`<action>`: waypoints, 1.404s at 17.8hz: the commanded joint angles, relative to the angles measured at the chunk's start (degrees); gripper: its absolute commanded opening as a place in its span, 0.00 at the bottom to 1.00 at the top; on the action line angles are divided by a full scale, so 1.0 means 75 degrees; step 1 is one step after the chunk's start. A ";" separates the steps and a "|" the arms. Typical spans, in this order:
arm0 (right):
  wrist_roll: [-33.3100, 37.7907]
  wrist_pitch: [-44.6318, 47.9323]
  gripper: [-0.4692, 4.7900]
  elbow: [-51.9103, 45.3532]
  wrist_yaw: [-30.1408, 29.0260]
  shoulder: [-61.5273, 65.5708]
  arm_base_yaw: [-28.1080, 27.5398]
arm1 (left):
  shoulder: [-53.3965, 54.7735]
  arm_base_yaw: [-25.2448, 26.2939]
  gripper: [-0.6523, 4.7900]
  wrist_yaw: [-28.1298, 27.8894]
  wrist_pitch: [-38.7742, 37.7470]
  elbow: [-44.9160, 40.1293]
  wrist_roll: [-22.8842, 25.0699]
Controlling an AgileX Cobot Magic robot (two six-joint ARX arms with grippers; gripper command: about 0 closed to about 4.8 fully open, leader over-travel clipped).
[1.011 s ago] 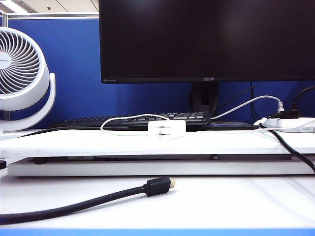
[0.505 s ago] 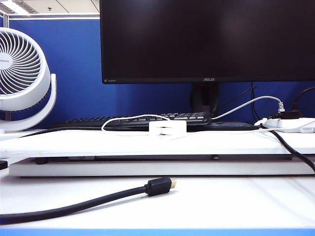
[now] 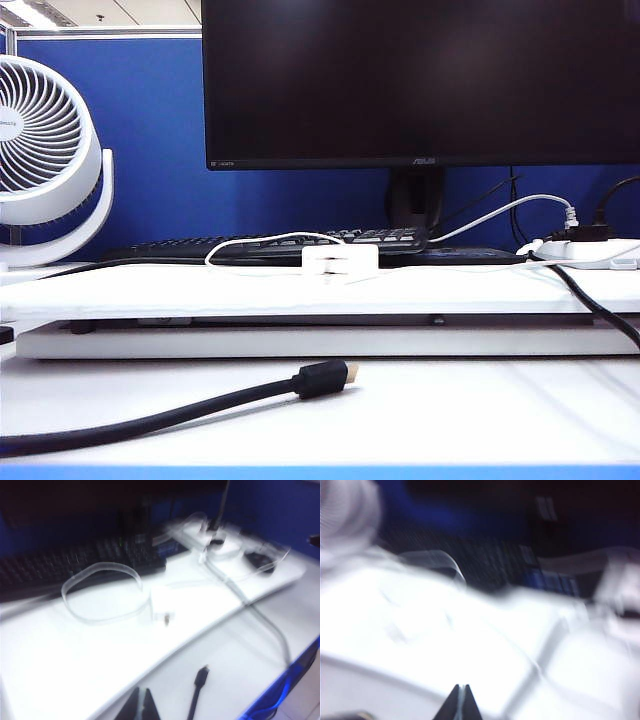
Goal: Pick up the Type-C charging cable and the charging base, insert one end of the Type-C charger into the corresponding slot on the base, and finally place the plugged-in charger back on the table.
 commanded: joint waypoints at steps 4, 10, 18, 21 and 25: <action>0.0318 0.0067 0.08 -0.1556 0.0408 -0.0015 0.0012 | 0.0393 -0.0009 0.11 -0.0020 0.2984 -0.2672 -0.0093; 0.0318 -0.0938 0.08 -0.1830 0.0408 -0.0017 0.0012 | -0.0087 0.0606 0.11 -0.0784 0.5222 -0.5199 -0.0073; 0.0318 -0.0944 0.08 -0.1830 0.0417 -0.0061 0.0006 | -0.1891 0.3442 0.11 -0.0825 0.3602 -0.5193 0.0667; 0.0318 -0.0933 0.08 -0.1830 0.0437 -0.0111 0.0009 | -0.1891 0.3439 0.11 -0.0886 0.3625 -0.5193 0.0694; 0.0318 -0.0941 0.08 -0.1833 0.0195 -0.0268 -0.0326 | -0.1891 0.3439 0.11 -0.0886 0.3628 -0.5193 0.0697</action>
